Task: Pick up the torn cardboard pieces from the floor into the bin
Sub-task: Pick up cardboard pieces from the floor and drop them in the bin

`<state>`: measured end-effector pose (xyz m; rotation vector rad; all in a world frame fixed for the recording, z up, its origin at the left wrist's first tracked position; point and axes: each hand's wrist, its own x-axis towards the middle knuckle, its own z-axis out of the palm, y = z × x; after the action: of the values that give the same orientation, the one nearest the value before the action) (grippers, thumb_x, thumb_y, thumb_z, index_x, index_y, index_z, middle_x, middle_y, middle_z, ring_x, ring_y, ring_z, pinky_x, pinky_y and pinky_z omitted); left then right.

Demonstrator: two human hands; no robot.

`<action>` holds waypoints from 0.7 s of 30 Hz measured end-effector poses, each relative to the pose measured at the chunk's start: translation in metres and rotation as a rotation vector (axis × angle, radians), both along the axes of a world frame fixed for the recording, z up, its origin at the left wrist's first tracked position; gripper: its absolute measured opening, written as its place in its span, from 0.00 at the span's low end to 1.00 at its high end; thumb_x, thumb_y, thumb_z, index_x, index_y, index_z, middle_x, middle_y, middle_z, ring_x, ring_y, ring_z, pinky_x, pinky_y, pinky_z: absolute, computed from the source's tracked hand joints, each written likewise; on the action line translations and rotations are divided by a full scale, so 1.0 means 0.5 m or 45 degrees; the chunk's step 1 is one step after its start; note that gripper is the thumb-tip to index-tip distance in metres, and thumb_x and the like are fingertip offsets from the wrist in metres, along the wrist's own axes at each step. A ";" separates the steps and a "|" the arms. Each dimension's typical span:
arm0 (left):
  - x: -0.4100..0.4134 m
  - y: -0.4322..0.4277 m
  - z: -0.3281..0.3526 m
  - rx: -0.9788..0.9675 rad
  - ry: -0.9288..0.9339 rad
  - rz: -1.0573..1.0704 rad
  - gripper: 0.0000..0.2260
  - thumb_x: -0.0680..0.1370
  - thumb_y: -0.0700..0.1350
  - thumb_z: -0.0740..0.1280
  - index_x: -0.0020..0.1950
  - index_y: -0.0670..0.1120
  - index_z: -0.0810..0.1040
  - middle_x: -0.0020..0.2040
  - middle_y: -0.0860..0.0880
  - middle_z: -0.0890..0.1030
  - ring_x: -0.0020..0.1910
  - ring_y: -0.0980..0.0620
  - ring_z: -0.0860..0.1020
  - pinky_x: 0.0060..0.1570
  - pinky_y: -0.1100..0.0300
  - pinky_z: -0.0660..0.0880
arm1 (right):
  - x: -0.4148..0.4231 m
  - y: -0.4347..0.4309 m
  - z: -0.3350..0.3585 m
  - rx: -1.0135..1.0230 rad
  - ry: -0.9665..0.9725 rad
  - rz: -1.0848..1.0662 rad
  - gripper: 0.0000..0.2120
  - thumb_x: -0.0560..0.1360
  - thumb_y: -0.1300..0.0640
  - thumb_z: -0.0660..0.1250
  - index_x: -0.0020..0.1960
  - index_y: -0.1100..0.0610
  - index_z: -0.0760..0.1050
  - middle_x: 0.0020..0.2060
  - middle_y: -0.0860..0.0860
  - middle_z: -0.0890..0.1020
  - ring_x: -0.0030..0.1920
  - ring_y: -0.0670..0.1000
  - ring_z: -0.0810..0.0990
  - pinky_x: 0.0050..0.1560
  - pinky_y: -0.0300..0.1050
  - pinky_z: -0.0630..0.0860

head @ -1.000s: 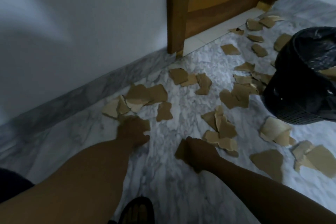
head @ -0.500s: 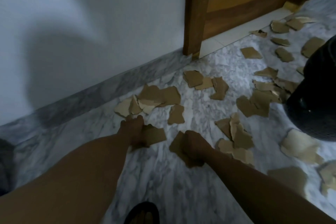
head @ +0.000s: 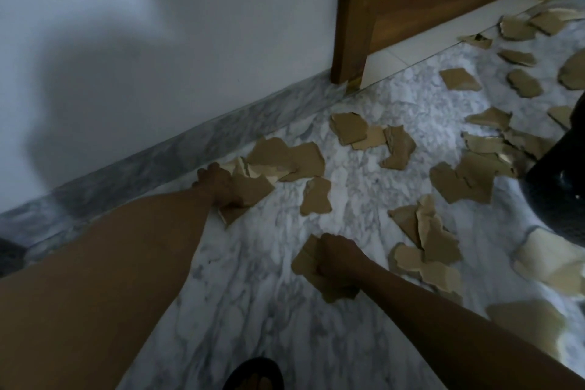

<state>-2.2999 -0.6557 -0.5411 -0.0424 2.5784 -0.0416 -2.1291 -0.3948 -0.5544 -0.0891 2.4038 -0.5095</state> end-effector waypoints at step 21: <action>0.243 0.274 0.029 0.312 -0.262 -0.823 0.22 0.66 0.46 0.80 0.58 0.44 0.80 0.56 0.47 0.81 0.54 0.48 0.80 0.51 0.57 0.77 | -0.066 0.150 0.102 -0.590 -0.098 -1.117 0.19 0.78 0.47 0.71 0.59 0.62 0.79 0.52 0.60 0.82 0.49 0.56 0.80 0.47 0.51 0.77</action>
<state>-2.1784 -0.5189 -0.5268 0.8372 2.2694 0.0291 -2.1620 -0.3197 -0.5034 0.7952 2.1040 -1.4198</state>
